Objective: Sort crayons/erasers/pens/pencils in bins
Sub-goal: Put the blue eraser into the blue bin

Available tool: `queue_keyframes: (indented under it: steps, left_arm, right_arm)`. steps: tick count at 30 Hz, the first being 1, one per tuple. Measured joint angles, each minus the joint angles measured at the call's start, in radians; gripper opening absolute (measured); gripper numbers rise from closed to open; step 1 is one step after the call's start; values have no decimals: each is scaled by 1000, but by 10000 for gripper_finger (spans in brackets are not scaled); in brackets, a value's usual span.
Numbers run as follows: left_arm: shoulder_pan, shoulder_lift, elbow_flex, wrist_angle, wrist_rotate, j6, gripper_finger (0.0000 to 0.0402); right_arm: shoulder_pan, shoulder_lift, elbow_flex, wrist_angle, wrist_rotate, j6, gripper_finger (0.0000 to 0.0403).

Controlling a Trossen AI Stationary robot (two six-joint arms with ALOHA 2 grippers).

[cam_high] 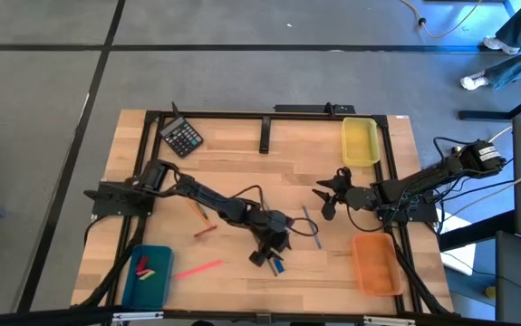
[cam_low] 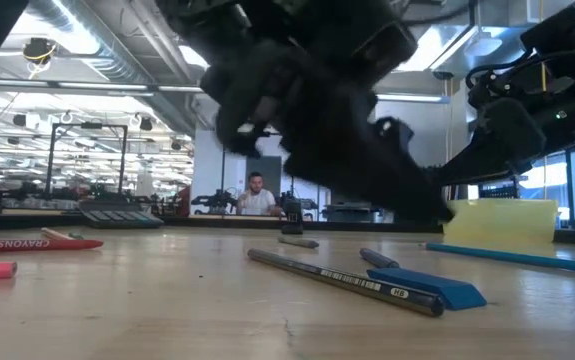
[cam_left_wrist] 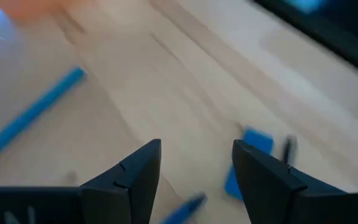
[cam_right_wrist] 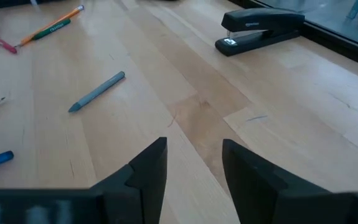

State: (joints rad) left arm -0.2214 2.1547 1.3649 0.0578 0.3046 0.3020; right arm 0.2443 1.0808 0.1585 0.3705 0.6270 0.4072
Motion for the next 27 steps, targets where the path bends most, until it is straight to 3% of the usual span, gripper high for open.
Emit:
queue_keyframes:
  steps: [9,22,27]
  left_arm:
    - [-30,16,73,-189,-4,117,190]
    - [-46,76,81,-166,-4,172,188]
    - [-42,78,79,-172,-3,170,165]
  right_arm:
    - [0,0,0,0,-1,-20,157]
    - [0,0,0,4,-19,-19,157]
    - [0,0,0,5,-19,-19,157]
